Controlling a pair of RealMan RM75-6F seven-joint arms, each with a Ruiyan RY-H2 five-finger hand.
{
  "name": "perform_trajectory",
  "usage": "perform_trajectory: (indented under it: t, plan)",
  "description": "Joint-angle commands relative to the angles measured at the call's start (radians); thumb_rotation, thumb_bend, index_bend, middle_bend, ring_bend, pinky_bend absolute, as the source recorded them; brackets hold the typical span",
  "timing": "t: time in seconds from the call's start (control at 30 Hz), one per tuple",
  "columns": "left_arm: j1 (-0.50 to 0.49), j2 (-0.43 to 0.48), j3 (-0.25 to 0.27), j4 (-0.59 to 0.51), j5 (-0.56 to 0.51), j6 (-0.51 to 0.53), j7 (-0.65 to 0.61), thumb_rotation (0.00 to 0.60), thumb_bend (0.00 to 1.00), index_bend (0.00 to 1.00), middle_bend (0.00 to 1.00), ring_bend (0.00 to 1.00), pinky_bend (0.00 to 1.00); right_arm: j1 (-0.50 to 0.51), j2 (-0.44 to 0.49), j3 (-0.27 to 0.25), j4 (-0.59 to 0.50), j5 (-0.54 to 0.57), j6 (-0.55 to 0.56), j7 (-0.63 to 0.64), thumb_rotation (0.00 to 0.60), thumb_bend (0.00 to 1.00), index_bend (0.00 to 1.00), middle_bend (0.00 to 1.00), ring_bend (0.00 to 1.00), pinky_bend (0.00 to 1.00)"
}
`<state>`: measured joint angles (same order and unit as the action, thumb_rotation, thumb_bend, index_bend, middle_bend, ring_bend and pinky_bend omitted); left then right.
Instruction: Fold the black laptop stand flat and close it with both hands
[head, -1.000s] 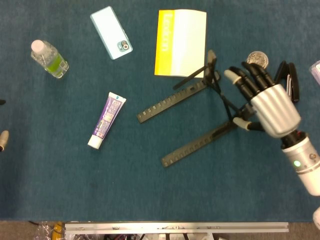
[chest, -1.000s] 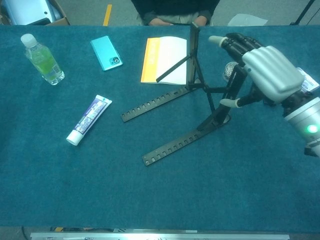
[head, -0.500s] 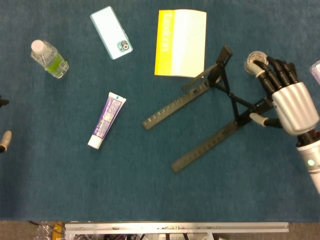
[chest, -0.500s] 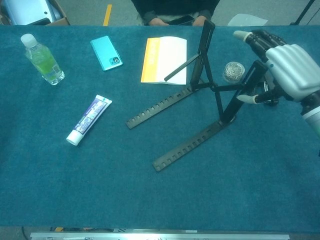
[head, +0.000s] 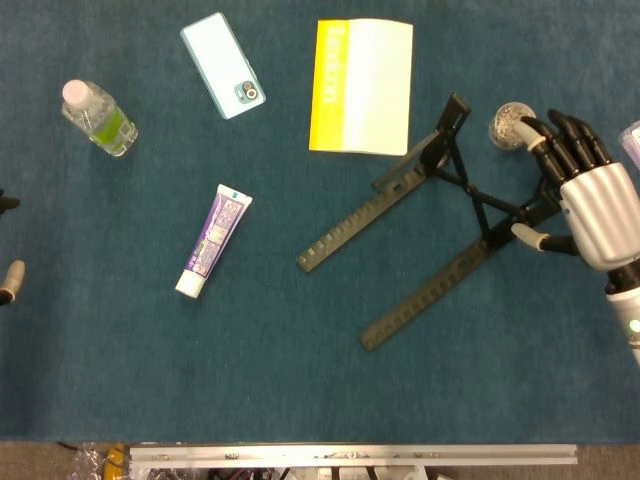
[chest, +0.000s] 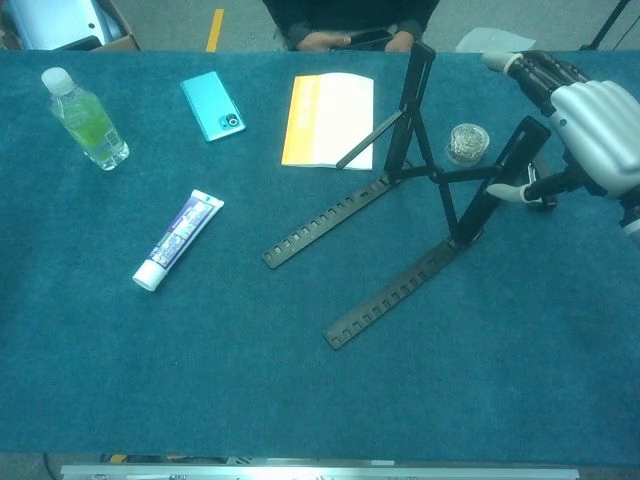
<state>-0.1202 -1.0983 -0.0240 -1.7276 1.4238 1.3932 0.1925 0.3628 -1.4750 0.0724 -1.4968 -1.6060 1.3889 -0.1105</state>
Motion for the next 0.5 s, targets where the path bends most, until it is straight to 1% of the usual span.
perform_trajectory:
  t: [0.03, 0.17, 0.3, 0.5]
  plan:
    - [0.000, 0.003, 0.000, -0.002, -0.001, 0.001, 0.001, 0.600, 0.32, 0.22, 0.18, 0.19, 0.18, 0.000, 0.009, -0.003, -0.011, -0.010, 0.005, 0.013, 0.600, 0.00, 0.00, 0.12, 0.03, 0.11]
    - [0.000, 0.006, -0.002, -0.004, -0.003, 0.003, 0.002, 0.600, 0.32, 0.22, 0.18, 0.19, 0.18, 0.002, 0.029, -0.006, -0.039, -0.030, 0.013, 0.043, 0.600, 0.00, 0.00, 0.12, 0.03, 0.11]
    - [0.000, 0.007, -0.001, -0.006, -0.003, 0.002, 0.003, 0.600, 0.32, 0.22, 0.18, 0.19, 0.18, 0.011, 0.070, -0.011, -0.086, -0.048, 0.004, 0.081, 0.600, 0.00, 0.00, 0.12, 0.03, 0.11]
    - [0.002, 0.005, 0.000, -0.004, -0.007, 0.004, 0.003, 0.600, 0.32, 0.22, 0.18, 0.19, 0.18, 0.024, 0.138, -0.015, -0.167, -0.083, 0.005, 0.180, 0.600, 0.00, 0.00, 0.12, 0.03, 0.11]
